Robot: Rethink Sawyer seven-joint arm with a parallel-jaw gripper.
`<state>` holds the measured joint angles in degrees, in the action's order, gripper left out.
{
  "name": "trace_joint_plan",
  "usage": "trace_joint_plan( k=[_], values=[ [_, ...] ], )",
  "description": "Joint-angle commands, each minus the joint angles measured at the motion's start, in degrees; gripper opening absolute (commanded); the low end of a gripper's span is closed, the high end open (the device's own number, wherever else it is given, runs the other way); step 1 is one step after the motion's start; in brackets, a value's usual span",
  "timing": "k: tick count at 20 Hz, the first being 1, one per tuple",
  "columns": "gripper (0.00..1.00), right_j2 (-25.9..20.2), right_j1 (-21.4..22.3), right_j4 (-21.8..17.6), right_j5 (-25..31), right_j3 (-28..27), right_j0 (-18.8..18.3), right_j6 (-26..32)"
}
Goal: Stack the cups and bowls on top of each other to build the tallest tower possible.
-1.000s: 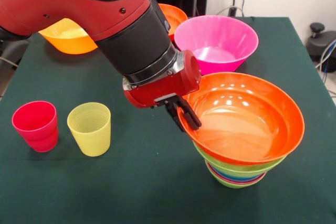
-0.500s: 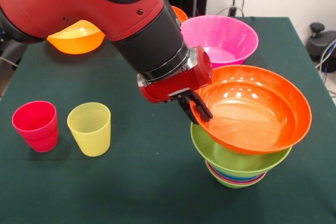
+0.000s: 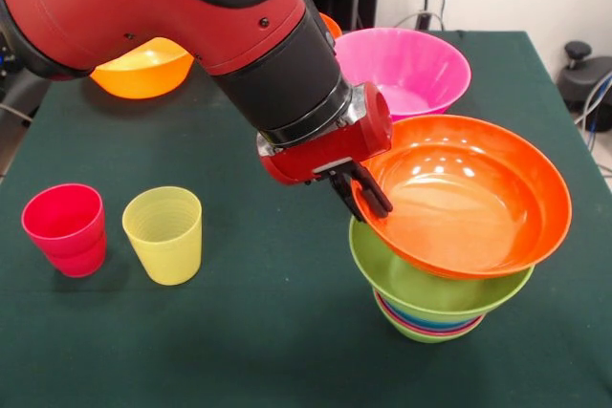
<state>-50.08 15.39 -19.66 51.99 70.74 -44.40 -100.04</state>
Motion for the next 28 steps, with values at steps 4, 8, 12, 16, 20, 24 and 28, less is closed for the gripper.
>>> trace_joint_plan(
  k=[4, 8, 12, 16, 20, 24, 28],
  values=[
    [0.00, 0.7, -0.7, -3.2, 2.2, -3.6, 0.7, 14.9],
    [0.00, 0.5, -1.4, -2.5, 4.8, -6.8, 1.5, 15.6],
    [0.00, 0.5, -1.7, -2.2, 6.4, -8.8, 2.0, 16.1],
    [0.00, 0.3, -2.0, -2.1, 6.1, -9.2, 2.1, 16.2],
    [0.00, 0.3, -2.3, -2.0, 6.3, -10.0, 2.4, 16.5],
    [0.00, 0.5, -2.1, -2.1, 5.5, -8.8, 2.2, 15.9],
    [0.00, 0.7, -1.4, -1.9, 5.5, -7.2, 2.0, 14.7]
  ],
)
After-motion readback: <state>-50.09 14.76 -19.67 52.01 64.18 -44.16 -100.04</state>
